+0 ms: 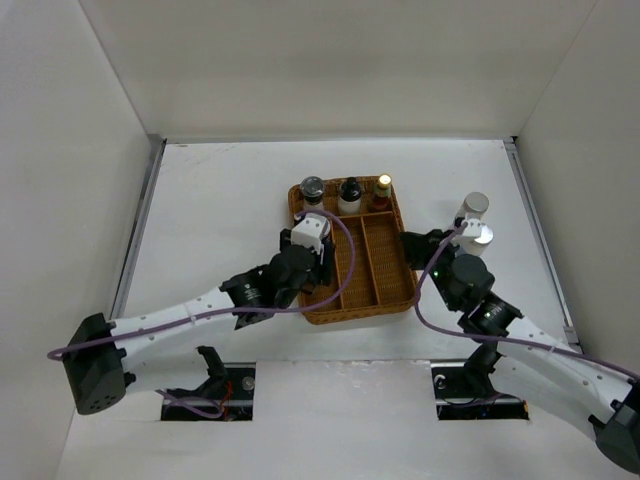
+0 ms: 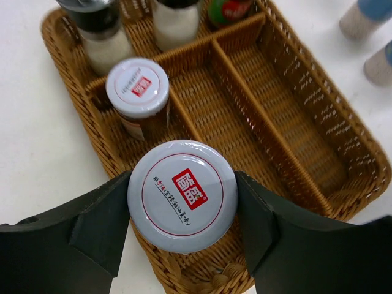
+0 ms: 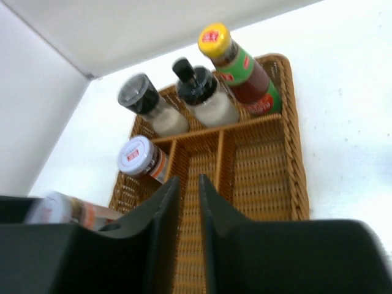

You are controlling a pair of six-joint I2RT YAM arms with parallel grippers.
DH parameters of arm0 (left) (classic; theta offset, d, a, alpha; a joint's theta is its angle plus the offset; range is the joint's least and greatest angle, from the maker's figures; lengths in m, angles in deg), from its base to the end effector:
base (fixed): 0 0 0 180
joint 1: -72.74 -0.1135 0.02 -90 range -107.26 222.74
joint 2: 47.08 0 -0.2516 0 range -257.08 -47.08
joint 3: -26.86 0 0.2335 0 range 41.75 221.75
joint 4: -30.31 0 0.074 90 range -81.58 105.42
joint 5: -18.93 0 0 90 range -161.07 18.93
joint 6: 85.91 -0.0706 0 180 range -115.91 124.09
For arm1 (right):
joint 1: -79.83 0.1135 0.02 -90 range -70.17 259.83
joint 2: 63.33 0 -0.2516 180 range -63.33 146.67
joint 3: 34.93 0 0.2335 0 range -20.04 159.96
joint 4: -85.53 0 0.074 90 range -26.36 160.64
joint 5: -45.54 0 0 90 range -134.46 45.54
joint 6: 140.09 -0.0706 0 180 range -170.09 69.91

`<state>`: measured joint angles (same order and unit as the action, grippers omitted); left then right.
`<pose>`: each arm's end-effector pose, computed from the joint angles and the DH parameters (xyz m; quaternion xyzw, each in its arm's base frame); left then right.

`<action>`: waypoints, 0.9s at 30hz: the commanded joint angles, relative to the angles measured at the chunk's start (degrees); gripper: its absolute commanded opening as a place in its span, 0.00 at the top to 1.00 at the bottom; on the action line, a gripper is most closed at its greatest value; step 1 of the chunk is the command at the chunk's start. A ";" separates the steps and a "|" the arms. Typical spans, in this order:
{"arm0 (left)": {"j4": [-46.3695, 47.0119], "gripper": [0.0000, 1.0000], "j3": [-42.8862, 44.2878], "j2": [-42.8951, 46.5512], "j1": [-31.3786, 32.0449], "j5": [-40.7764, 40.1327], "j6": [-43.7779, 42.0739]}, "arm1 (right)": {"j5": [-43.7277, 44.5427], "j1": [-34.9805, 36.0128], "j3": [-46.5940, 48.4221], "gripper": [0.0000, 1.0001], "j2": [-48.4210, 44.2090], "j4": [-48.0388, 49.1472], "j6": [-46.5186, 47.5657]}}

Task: Organize the condiment bottles

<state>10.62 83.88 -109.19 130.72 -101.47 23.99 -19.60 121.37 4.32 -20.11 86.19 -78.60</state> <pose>0.1667 -0.1993 0.2586 0.1316 0.8145 -0.1551 0.5433 0.1749 0.1153 0.2617 0.0662 0.7224 0.2565 0.6388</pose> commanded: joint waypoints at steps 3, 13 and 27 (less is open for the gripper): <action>11.56 0.58 -1.87 -3.98 -0.28 0.77 -1.36 | 2.47 -0.98 0.51 0.84 -3.50 -0.51 -0.32; 21.50 0.54 -8.11 -9.17 -1.68 4.55 -1.97 | 4.41 -1.06 7.01 0.39 -1.65 -6.93 1.26; 31.23 0.00 -14.08 4.35 -3.35 -0.09 -0.48 | 20.64 -7.91 19.41 0.00 0.37 -24.76 5.04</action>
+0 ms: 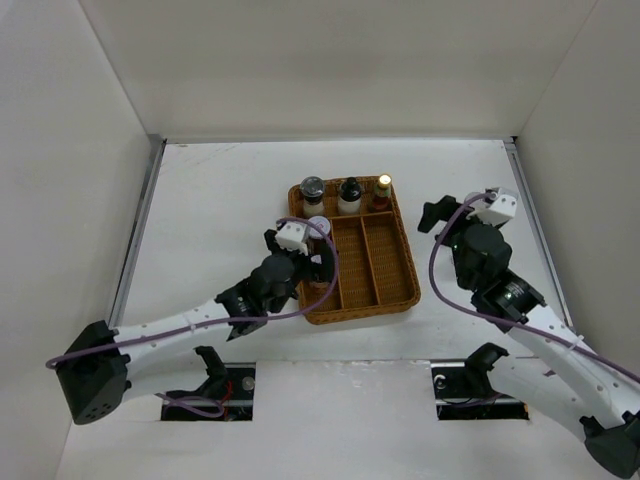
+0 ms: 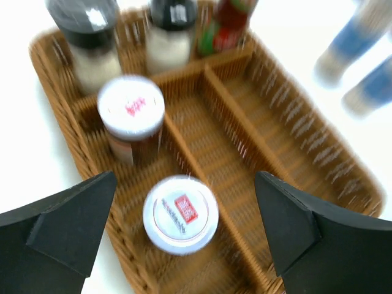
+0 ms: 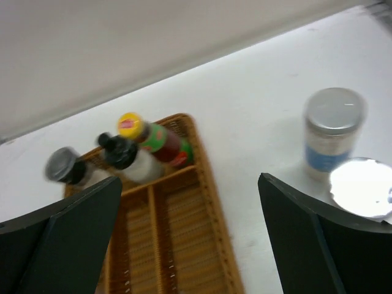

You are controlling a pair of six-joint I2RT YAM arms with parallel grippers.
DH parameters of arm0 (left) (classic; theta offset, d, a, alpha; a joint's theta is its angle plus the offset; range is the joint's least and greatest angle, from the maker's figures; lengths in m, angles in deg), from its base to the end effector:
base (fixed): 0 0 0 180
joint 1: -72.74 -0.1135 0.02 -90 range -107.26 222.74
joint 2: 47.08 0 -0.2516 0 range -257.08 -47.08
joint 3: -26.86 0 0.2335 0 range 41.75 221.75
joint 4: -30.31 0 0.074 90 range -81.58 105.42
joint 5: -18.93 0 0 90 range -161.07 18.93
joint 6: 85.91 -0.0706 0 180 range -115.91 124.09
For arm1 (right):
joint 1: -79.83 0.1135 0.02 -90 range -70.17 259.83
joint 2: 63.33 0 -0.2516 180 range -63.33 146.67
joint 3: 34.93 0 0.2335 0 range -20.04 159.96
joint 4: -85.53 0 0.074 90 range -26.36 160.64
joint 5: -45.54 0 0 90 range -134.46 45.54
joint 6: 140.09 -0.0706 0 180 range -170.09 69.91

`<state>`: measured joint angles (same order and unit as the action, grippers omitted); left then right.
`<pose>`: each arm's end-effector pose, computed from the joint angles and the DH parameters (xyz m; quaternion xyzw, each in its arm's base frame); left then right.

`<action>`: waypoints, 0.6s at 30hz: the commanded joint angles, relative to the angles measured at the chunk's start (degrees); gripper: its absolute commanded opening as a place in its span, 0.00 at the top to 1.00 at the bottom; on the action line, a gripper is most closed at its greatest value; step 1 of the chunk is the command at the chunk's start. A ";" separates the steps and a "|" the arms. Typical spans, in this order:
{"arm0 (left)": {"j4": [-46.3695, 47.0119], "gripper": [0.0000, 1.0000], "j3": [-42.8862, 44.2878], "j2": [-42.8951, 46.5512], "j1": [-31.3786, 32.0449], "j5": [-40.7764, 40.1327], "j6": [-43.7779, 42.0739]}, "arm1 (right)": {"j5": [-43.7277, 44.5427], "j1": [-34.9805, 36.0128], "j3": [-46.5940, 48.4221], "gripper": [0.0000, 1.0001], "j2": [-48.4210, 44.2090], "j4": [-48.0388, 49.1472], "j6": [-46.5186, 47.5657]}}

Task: Organize the condiment bottles

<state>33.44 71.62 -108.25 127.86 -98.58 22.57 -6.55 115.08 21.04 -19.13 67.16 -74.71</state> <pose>0.1729 -0.1911 0.2366 0.0993 0.7694 -0.2118 0.5944 0.1860 0.0783 0.3216 0.1497 0.7231 0.1038 0.6662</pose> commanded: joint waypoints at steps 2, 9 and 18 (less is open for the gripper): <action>13.42 0.00 -4.45 6.31 -0.93 -7.45 1.73 | 11.82 -4.08 3.21 0.00 -0.61 -9.59 1.68; 19.33 0.00 -13.95 15.54 -4.44 -27.34 7.09 | 15.88 -9.62 4.62 0.00 4.21 -16.90 1.16; 19.86 0.00 -17.56 11.78 -12.79 -16.80 14.29 | 7.55 -19.02 4.45 0.00 11.16 -16.82 -0.69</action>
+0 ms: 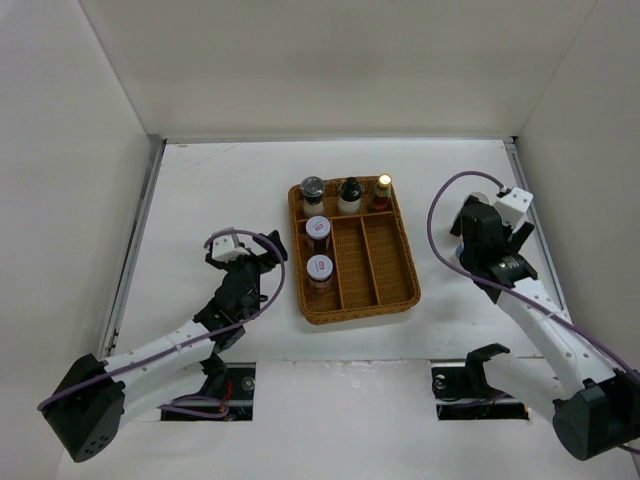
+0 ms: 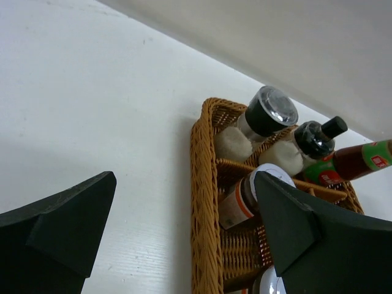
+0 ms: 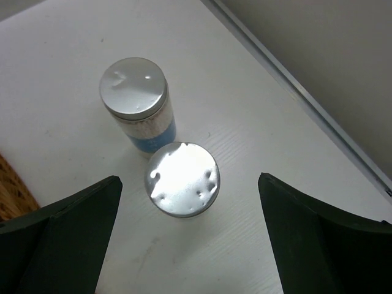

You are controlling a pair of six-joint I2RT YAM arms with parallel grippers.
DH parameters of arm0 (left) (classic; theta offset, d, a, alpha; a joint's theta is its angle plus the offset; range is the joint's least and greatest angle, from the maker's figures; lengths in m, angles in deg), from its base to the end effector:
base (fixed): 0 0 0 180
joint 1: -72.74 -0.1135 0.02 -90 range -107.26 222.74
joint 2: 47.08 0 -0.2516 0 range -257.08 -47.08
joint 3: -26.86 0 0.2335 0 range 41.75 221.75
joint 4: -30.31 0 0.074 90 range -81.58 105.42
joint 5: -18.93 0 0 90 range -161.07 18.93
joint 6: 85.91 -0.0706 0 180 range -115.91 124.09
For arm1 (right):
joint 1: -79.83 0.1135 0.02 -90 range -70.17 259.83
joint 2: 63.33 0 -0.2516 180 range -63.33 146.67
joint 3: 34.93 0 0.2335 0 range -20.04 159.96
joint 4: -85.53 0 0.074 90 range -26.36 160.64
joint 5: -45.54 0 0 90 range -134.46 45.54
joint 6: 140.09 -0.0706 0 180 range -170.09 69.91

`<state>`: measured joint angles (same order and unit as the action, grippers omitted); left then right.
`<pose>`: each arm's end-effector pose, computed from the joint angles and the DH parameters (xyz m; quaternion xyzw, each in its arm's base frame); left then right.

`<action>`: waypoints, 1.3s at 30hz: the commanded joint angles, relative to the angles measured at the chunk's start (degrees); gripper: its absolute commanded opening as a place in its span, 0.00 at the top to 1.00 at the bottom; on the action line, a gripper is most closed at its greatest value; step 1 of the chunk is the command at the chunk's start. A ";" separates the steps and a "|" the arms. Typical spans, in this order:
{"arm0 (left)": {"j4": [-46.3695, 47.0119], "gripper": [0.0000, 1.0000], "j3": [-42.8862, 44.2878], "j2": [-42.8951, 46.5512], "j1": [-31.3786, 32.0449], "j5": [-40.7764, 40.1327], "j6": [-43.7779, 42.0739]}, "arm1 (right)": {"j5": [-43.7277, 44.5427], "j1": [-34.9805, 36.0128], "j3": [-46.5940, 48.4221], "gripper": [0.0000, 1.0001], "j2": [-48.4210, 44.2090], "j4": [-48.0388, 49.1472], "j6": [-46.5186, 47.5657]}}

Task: Organize the condiment bottles

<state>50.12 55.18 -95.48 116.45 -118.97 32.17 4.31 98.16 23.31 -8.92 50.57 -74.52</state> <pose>0.1761 -0.0959 0.2209 -0.1956 0.6807 -0.1449 0.6910 0.2158 0.0156 0.2714 0.2448 0.7813 -0.1717 0.5479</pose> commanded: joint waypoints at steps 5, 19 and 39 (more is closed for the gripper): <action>5.38 0.00 -1.66 -5.29 -2.44 6.32 7.08 | -10.00 -4.92 1.47 0.00 4.99 3.45 -1.41; 7.58 0.00 -1.13 -9.95 -3.58 9.05 8.05 | -12.40 -6.96 -1.08 0.51 6.25 11.82 -1.77; 9.07 0.00 -1.65 -12.68 -5.34 10.19 9.45 | -12.12 18.28 17.02 0.53 17.91 21.65 3.86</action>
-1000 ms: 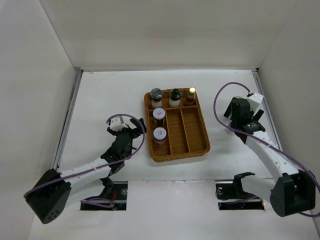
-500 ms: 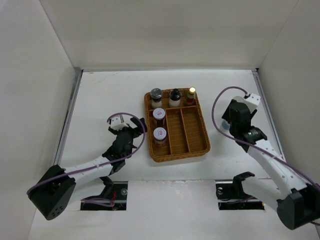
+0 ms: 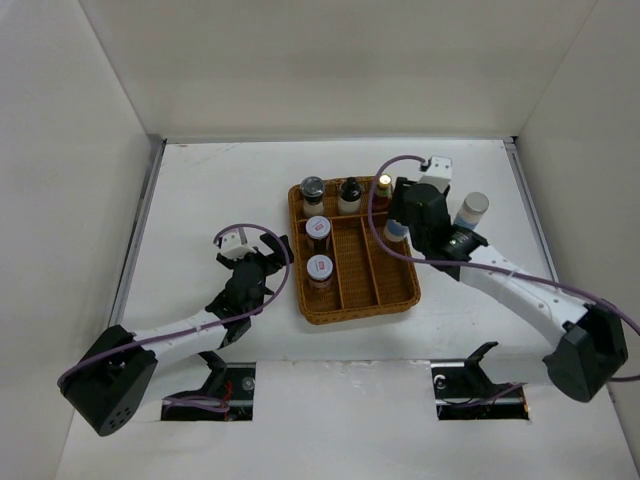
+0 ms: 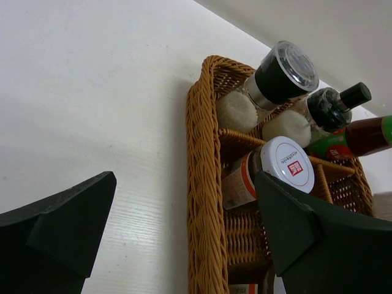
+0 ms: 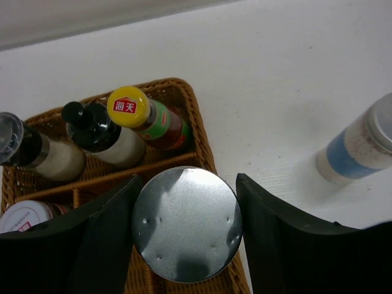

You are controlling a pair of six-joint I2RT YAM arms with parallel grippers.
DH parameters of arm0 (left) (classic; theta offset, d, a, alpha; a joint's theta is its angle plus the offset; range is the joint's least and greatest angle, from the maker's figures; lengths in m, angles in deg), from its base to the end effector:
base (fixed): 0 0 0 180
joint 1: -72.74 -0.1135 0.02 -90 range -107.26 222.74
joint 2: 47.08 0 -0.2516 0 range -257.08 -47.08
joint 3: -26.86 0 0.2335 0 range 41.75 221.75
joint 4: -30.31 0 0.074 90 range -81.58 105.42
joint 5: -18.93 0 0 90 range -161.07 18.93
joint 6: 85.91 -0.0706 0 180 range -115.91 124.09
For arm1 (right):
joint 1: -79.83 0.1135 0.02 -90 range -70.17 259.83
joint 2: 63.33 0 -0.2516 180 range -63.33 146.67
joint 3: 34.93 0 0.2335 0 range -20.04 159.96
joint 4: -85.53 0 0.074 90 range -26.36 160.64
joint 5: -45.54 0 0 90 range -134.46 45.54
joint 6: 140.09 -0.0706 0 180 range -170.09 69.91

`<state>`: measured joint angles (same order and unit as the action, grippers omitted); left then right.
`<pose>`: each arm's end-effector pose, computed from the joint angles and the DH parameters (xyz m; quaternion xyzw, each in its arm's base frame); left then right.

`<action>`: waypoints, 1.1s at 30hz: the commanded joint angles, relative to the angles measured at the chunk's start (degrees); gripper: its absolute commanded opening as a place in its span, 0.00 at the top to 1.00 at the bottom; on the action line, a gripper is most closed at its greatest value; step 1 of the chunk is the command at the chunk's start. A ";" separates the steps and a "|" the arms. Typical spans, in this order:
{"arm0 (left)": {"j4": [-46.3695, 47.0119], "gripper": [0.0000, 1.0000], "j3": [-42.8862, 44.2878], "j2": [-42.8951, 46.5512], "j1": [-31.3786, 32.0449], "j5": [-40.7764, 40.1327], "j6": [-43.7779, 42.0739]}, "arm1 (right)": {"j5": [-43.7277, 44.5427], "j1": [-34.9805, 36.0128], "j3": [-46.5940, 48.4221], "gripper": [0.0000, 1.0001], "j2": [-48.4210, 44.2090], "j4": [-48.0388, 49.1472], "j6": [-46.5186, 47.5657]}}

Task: Organize the condiment bottles

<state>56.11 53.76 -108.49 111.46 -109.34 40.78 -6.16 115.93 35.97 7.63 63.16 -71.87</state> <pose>0.1990 -0.1035 0.1825 -0.2008 0.7205 -0.1796 0.6390 0.2609 0.1361 0.3017 0.0831 0.8018 0.0156 0.5916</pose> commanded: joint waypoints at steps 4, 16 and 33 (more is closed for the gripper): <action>3.08 0.00 -0.41 0.76 -0.36 0.82 0.84 | -2.62 0.51 5.95 0.53 6.02 11.26 2.44; 3.08 0.00 -0.23 0.15 -0.71 1.87 0.93 | -2.97 1.91 2.44 0.51 12.62 15.13 1.83; 3.08 0.00 -0.06 -0.03 -0.62 2.93 1.11 | -2.53 3.23 0.59 0.20 12.02 13.82 1.48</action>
<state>56.44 53.76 -109.10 111.00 -106.91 41.22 -9.64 118.55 35.29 21.99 72.71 -70.32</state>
